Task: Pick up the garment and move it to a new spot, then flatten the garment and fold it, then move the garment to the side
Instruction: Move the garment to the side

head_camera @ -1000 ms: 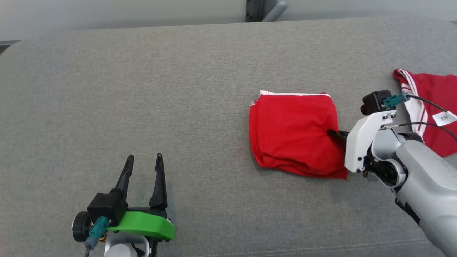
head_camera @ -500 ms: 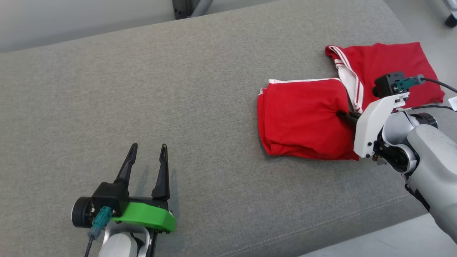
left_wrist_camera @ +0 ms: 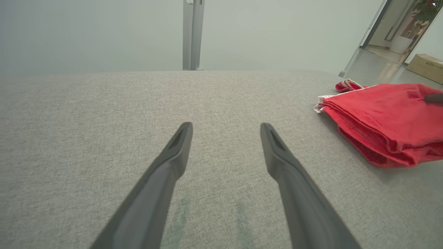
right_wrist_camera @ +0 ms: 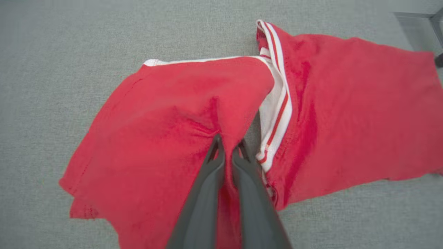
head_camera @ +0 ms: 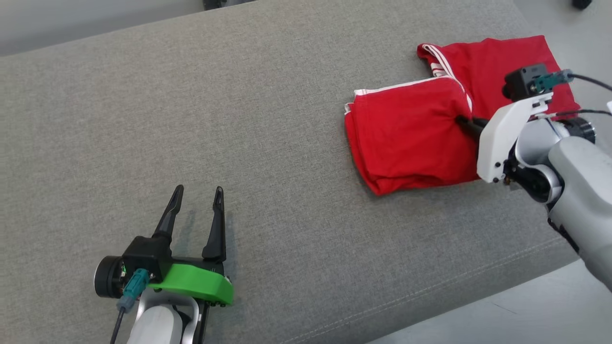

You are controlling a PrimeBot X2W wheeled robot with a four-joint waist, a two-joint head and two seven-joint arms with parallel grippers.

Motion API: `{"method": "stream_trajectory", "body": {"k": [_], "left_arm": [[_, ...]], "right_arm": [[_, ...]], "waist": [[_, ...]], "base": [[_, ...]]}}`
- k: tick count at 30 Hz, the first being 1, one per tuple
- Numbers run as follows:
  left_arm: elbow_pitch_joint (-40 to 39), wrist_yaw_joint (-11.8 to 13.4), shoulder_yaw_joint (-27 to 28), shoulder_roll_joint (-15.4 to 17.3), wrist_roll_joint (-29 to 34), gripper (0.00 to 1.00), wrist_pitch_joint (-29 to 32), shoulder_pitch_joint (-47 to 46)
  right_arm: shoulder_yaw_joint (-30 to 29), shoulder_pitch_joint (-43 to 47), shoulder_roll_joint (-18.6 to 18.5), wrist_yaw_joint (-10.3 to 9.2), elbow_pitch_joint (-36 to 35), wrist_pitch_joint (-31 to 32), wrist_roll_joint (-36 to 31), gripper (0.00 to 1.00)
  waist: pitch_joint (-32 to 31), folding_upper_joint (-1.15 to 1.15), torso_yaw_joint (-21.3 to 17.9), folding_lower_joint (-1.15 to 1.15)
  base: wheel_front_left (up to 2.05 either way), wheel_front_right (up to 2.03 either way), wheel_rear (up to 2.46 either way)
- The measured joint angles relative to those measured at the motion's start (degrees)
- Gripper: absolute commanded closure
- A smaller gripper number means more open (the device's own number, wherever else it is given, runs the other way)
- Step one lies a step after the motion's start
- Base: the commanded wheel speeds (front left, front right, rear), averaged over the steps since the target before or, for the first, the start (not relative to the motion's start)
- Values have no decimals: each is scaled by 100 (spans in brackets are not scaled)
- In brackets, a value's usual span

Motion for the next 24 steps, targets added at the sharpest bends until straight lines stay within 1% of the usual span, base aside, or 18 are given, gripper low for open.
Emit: {"method": "stream_trajectory", "body": {"k": [5,12,18,24], "left_arm": [[11,10,-16,-5,-38,0,-9,1],[-11,46,-52,2,-40,0,-42,-1],[-113,53,-64,101,-36,0,-23,-2],[-269,58,-130,148,-9,0,51,-30]], "right_arm": [[58,-410,-258,0,70,194,-120,100],[-19,-873,-675,0,350,492,-260,100],[-135,-1028,-1072,0,620,694,-349,100],[-272,-1028,-1257,1,906,762,-345,100]], "waist": [[-84,0,139,0],[-74,0,393,0],[54,0,583,0],[222,0,736,0]], "base": [[0,0,0],[0,0,0],[0,0,0],[0,0,0]]}}
